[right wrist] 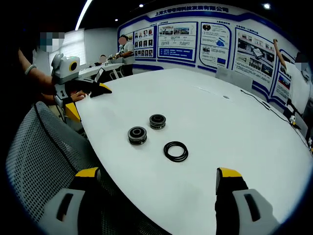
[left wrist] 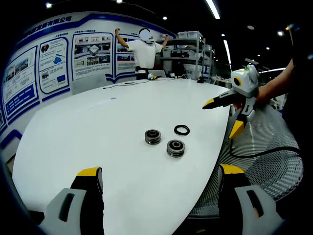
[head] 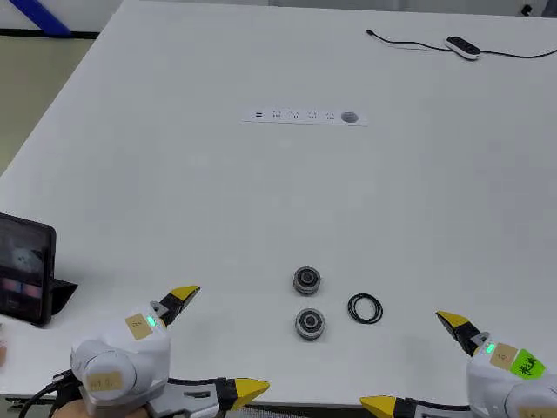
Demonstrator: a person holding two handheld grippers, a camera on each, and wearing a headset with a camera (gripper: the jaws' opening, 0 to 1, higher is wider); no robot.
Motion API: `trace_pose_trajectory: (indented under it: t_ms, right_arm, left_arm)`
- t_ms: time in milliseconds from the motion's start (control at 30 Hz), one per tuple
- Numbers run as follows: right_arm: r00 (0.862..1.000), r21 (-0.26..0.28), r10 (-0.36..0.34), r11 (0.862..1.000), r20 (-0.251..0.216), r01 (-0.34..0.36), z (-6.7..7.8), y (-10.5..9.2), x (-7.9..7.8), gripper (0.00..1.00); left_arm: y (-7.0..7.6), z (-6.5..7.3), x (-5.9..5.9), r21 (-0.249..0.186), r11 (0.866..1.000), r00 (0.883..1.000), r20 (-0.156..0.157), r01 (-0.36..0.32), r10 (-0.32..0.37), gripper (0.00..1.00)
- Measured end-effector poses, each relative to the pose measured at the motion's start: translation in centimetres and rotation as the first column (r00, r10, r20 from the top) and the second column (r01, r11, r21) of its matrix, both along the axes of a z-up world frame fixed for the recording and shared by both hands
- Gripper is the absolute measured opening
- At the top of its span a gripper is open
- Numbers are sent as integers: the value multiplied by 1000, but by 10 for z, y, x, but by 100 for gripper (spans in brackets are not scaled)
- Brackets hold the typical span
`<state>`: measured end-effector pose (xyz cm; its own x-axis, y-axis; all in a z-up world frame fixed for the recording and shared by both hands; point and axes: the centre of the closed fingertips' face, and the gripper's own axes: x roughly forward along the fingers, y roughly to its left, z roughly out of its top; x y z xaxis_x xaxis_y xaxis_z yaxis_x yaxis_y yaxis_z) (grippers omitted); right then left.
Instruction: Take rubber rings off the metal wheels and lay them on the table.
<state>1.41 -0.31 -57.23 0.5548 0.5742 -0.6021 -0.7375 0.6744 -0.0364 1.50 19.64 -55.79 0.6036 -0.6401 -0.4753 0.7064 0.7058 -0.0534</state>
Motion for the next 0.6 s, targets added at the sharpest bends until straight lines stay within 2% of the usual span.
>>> trace_pose_trajectory:
  t_ms: [600]
  right_arm:
    - [1000, -1, -17, 1000, -18, 17, -3, -3, 0, 99]
  left_arm:
    - [1, -3, 1, 9, 1000, 1000, -11, -1, 1, 99]
